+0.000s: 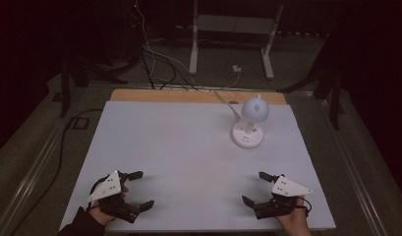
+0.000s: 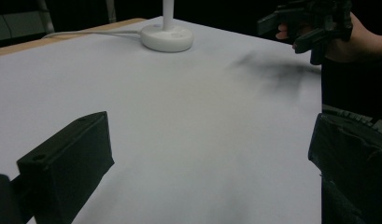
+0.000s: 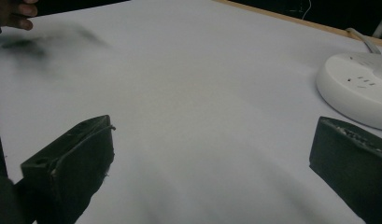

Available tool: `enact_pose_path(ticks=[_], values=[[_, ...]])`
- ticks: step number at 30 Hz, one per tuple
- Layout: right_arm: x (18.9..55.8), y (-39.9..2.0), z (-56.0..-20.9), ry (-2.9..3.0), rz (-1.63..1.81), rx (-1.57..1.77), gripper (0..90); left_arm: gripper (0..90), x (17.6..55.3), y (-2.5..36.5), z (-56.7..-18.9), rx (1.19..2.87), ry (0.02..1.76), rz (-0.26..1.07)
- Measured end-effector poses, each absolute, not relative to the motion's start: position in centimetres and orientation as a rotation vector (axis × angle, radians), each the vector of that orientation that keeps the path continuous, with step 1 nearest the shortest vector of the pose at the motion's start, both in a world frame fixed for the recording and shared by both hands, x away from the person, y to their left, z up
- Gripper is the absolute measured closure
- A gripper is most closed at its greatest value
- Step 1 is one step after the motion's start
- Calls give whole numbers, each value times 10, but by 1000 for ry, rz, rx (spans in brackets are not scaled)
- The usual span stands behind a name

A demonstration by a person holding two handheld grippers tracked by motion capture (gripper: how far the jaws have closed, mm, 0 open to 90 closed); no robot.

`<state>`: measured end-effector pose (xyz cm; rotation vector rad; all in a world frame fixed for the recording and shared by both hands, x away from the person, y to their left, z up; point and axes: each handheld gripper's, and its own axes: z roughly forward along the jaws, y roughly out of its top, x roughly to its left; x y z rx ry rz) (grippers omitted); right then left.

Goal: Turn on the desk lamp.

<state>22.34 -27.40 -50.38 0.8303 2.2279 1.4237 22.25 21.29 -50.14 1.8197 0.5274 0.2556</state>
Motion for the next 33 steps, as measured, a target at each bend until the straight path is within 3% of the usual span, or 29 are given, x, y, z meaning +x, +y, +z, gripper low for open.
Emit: enact_pose_path(ticks=[33], values=[[219,-263,-494,2326,1436,836,0,3,222,215,-500,1817,539,257]])
